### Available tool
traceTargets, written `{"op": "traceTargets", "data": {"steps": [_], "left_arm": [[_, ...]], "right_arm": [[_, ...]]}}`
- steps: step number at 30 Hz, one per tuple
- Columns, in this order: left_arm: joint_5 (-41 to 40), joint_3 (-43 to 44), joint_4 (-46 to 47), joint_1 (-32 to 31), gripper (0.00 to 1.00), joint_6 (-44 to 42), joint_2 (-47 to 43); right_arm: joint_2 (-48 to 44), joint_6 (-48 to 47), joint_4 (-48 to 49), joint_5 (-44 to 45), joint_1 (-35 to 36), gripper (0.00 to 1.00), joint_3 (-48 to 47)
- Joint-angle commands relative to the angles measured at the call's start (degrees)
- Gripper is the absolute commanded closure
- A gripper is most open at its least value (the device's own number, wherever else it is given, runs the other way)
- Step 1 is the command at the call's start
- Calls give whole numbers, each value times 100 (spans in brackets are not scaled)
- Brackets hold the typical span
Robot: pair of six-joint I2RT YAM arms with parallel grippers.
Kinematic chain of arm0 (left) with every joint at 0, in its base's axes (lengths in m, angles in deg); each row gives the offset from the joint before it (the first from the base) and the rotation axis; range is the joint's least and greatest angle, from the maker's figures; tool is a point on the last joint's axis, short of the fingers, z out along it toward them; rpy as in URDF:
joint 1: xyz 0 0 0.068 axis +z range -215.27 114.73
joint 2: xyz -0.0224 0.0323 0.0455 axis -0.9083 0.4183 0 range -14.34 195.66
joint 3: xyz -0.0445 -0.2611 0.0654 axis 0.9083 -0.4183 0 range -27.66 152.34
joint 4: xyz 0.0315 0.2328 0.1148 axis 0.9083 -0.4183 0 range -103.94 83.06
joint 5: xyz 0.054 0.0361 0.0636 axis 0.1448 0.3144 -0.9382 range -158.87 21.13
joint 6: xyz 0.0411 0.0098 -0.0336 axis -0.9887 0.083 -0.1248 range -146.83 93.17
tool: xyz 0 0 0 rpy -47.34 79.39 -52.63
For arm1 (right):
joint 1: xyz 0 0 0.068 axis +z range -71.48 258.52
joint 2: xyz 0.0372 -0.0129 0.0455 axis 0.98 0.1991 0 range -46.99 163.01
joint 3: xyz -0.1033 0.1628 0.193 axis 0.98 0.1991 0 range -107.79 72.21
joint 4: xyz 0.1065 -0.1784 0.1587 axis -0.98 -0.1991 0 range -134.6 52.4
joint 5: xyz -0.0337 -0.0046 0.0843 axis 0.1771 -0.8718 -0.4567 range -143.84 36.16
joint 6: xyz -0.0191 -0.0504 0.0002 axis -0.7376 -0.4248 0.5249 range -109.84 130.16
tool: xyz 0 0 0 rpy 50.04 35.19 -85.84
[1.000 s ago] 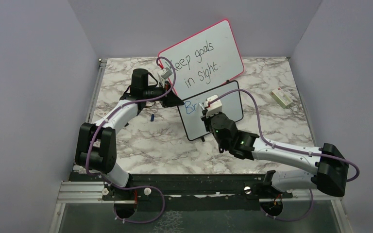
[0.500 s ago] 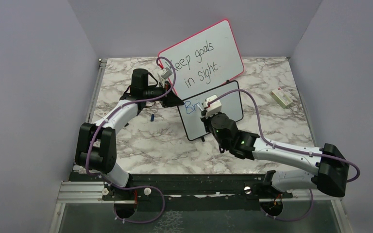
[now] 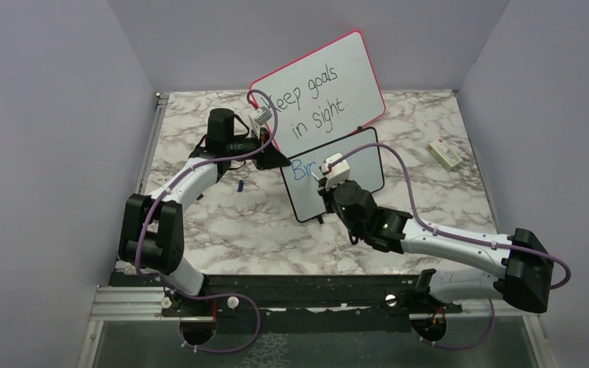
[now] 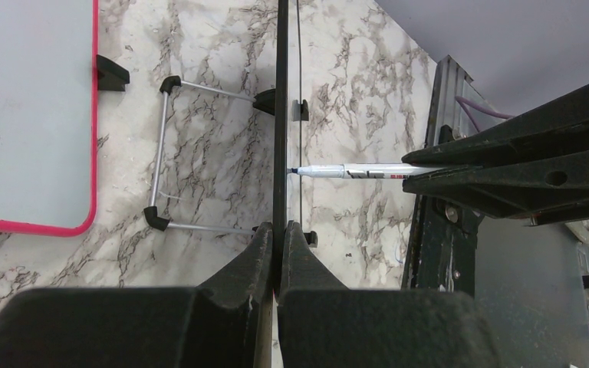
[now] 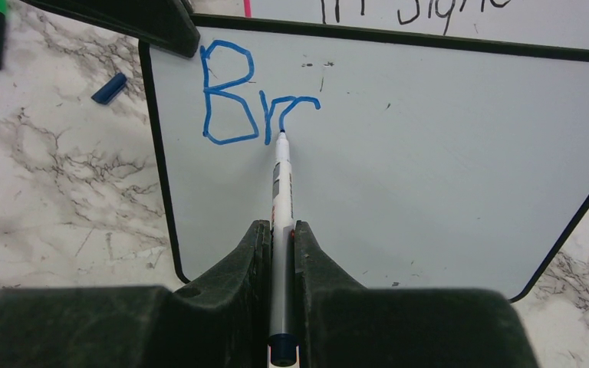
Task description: Write a sentence on the whiteboard
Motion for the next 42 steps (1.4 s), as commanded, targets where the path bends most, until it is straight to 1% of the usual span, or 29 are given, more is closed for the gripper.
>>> {"op": "traceTargets", "data": {"steps": [1,18,31,42], "left_arm": [[178,-88,-202,-42,100,-34,38],[190,-87,-202,-42,100,-34,47],[223,-79,-202,-42,100,-34,51],[218,-79,-202,-42,100,-25,69]], "right_arm": [[-52,-3,-371,94,-31,99,120],[-148,-149,-129,456,-114,100,173],[-73,-375,436,366,-211,99,72],[8,-418,608,208,-242,99,-52]]}}
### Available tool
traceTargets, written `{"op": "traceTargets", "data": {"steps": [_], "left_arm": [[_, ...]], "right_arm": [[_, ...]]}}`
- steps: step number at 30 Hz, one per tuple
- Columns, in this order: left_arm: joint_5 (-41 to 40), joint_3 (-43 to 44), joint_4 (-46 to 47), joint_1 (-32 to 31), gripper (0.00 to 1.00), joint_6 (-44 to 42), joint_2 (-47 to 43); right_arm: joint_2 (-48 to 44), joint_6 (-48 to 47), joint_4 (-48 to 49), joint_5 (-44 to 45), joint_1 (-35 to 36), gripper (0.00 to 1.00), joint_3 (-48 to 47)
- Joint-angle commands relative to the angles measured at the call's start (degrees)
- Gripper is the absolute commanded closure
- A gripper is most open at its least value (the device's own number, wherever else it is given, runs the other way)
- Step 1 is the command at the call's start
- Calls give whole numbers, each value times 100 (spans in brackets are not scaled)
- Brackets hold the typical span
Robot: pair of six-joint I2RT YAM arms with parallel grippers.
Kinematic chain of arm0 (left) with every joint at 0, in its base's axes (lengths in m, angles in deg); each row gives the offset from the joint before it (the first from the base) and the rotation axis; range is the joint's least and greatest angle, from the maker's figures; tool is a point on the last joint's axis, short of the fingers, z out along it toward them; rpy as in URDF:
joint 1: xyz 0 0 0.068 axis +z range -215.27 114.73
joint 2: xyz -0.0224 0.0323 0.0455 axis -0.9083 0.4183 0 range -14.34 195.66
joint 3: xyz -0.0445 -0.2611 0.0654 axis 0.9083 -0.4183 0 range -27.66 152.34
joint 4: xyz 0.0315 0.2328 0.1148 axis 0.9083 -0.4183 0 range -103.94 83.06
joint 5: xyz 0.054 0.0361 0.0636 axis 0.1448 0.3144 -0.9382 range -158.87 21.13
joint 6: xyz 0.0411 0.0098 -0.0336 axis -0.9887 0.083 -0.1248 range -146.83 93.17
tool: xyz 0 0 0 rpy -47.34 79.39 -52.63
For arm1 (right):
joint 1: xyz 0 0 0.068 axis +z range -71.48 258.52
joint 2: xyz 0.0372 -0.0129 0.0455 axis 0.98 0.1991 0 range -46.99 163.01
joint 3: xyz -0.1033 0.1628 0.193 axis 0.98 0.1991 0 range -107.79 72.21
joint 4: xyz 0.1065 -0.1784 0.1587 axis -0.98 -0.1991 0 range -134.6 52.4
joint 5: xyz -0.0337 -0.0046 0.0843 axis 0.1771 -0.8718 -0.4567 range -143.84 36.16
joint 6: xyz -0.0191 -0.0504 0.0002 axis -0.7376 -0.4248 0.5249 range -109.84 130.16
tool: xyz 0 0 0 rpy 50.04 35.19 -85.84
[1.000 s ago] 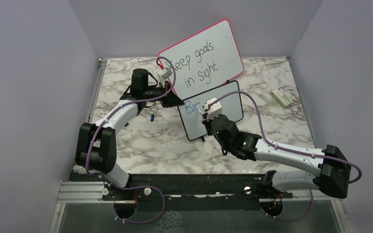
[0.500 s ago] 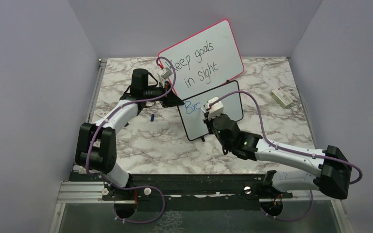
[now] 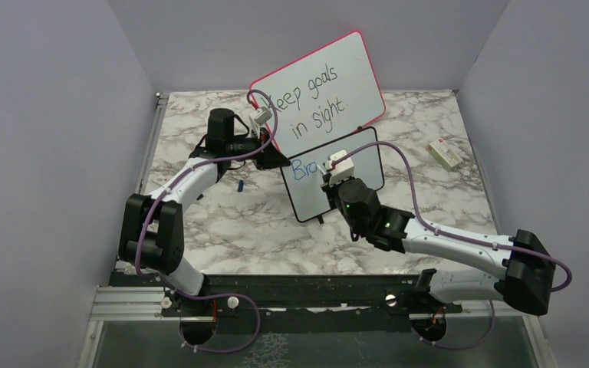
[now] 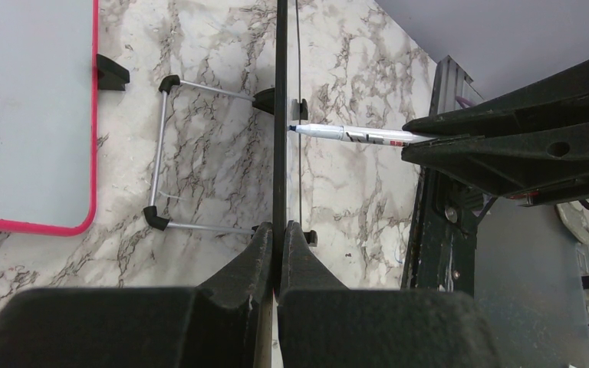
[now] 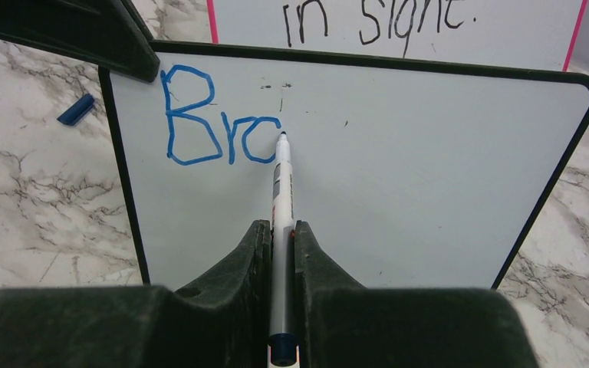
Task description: Write a sentence on the whiteboard
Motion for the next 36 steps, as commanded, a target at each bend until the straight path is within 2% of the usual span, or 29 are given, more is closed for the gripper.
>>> {"op": "traceTargets", "data": {"steps": [1,11,36], "left_arm": [[214,-79,-204,-42,100,-33,65],[208,-71,-208,-42,100,-31,84],[180,-62,-235,-42,100,-61,82]], "right_arm": [[102,-62,317,-24,-73,99,-161],[130,-224,320,-6,-93,99,-183],[-133,297,-496,-153,-97,99,164]]}}
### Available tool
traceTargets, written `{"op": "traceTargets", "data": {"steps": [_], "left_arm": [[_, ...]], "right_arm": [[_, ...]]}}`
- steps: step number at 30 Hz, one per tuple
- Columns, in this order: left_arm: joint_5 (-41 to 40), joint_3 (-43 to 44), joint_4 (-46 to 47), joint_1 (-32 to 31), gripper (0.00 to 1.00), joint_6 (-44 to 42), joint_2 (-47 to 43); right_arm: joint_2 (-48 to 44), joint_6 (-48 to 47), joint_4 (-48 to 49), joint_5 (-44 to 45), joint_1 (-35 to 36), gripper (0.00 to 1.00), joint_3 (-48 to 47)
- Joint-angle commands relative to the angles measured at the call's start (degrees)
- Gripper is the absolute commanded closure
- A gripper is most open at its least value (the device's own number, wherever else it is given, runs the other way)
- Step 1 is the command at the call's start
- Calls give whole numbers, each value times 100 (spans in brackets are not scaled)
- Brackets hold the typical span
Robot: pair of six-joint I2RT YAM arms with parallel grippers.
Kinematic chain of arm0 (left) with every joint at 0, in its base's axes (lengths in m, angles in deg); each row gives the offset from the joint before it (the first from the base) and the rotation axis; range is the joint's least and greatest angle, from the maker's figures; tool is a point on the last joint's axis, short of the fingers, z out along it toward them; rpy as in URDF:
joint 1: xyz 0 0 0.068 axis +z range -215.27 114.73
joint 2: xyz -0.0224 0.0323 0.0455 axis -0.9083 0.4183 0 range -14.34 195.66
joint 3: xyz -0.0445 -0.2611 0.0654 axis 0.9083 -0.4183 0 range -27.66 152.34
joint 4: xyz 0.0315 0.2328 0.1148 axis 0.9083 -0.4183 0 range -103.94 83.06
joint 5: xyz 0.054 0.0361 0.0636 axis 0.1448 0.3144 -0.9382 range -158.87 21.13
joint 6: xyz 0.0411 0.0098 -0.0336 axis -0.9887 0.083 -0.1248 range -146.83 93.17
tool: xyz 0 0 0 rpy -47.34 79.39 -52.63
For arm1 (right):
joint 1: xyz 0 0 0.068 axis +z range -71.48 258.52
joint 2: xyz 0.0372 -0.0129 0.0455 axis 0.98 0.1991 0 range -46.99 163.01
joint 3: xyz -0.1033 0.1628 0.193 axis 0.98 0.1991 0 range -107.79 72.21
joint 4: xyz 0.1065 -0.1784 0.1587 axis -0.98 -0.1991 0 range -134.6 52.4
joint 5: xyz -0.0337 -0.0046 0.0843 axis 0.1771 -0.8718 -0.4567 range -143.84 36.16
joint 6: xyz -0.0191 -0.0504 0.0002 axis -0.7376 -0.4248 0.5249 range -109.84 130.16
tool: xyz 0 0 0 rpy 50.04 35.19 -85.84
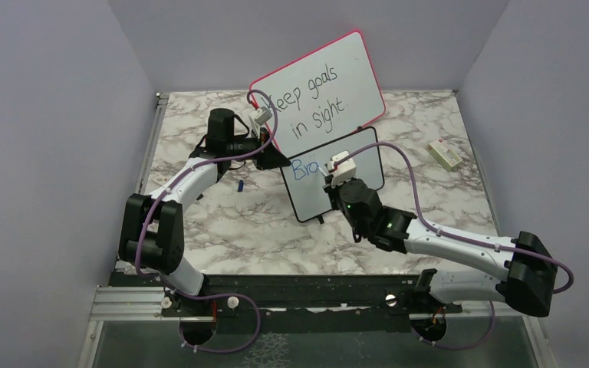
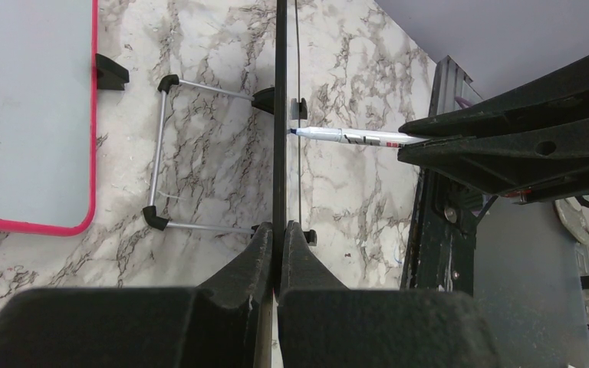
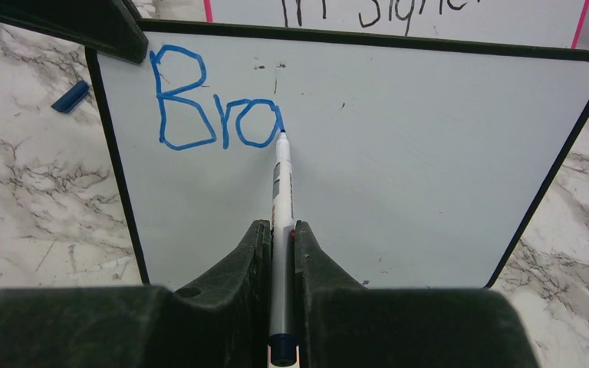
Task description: Write a sentence on the whiteboard
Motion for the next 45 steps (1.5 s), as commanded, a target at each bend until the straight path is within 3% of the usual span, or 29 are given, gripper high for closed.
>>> {"op": "traceTargets", "data": {"steps": [1,20,45], "left_arm": [[179,-61,-240,-42,100,-71,74],[185,-61,-252,-42,100,-84,82],[177,-53,-259,-42,100,-98,106]], "right_arm": [[-66,131,-320,-97,-47,99,141],[-176,51,-190,232,-52,100,257],[-54,-524,549,-419,-234,99,-188]]}}
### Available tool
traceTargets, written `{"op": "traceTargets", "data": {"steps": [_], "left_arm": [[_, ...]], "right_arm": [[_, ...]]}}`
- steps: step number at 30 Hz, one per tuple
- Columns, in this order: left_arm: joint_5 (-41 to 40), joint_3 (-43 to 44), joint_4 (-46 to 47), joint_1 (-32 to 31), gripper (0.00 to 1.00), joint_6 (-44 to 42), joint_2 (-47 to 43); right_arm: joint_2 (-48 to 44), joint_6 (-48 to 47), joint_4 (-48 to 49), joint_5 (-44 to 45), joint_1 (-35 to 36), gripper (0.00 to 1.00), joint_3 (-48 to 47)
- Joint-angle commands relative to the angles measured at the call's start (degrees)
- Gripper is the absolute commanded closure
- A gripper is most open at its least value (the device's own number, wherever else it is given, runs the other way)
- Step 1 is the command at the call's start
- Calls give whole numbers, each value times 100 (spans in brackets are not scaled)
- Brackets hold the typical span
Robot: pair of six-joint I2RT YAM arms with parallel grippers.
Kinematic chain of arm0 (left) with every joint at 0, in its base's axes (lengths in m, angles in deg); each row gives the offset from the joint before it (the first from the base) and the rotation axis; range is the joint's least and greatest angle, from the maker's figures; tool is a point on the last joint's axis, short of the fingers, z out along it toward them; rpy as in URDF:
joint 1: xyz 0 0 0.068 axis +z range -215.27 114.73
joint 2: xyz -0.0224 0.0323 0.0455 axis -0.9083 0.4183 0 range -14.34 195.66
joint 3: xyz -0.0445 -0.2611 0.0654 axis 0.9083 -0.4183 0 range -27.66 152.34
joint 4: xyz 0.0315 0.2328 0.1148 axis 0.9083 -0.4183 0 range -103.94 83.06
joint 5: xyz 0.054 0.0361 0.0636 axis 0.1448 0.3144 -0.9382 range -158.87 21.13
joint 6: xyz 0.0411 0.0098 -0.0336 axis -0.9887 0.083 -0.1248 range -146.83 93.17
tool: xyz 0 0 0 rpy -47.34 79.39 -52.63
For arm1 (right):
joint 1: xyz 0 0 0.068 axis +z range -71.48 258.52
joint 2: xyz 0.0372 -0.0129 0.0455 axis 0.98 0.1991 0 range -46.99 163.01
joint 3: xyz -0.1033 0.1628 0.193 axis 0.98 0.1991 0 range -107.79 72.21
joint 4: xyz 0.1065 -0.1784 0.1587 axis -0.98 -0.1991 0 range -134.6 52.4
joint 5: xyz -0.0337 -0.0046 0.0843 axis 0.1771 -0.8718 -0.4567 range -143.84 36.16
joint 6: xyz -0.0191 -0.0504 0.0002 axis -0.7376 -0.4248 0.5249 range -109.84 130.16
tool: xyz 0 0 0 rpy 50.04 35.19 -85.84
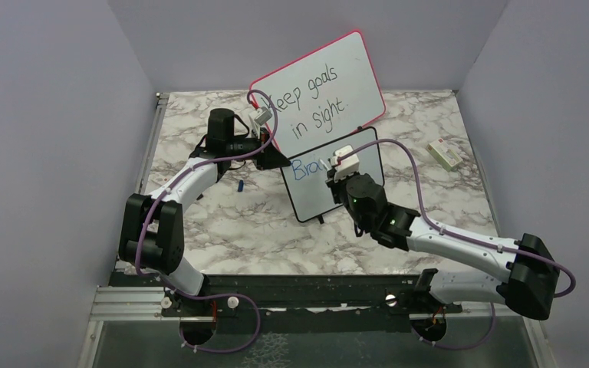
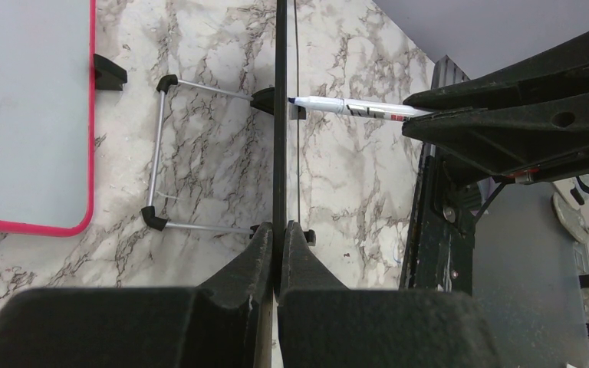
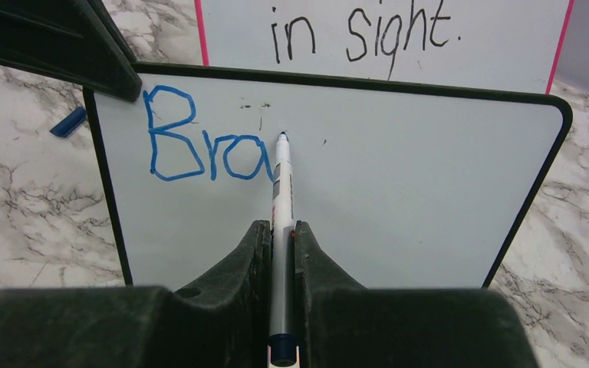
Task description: Write a sentence on the whiteboard
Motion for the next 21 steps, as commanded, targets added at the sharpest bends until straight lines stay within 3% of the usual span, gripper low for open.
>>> {"op": "traceTargets", "data": {"steps": [1,21], "left_arm": [[162,-55,-257,-42,100,-98,108],[151,-37,-257,-42,100,-115,137]], "right_arm": [[85,-97,269,-205,-37,99,-240],[-131,244,-384,-31,-121,99,143]]}}
